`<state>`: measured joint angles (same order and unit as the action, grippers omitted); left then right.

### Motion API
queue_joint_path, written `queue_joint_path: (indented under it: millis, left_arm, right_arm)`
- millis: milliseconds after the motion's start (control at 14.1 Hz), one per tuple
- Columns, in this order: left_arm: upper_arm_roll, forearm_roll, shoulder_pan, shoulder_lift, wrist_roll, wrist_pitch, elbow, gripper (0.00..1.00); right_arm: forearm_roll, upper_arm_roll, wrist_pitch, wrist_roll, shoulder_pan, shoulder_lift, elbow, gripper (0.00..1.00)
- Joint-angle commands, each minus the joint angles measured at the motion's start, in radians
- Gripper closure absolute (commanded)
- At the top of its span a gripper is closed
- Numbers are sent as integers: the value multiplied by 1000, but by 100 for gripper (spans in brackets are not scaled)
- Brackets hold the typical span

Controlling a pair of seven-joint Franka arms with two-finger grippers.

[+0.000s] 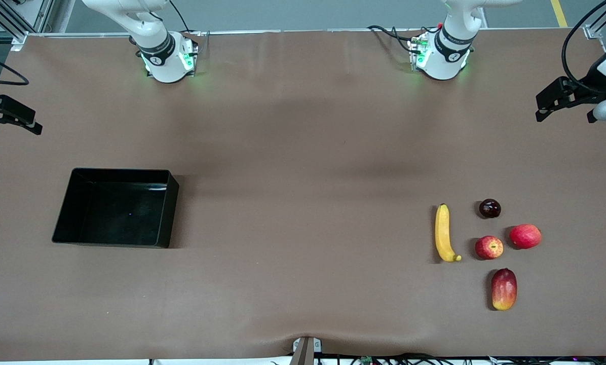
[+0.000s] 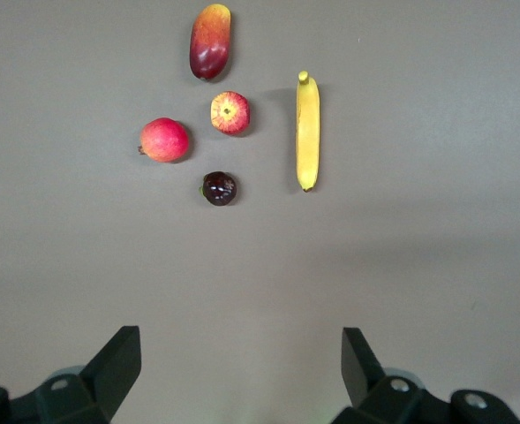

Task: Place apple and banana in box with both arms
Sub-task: 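Reach the left gripper toward the striped apple while the right gripper reaches the tray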

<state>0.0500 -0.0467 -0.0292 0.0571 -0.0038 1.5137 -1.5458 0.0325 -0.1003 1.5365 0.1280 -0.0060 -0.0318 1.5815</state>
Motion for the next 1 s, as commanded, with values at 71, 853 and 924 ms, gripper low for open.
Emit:
queue_joint_path:
  millis: [71,853,924]
  left_arm:
    - [4,-19,6,-7,16,-23,23,0]
    - [4,-21,8,-348,16,163,49,0]
    - [4,-31,8,-388,16,215,49,0]
  right_arm:
    - [17,8,1,12,-17,-16,12,0]
    - [15,8,13,123,-173,200,-81,0]
    - [17,8,14,157,-201,232,-81,0]
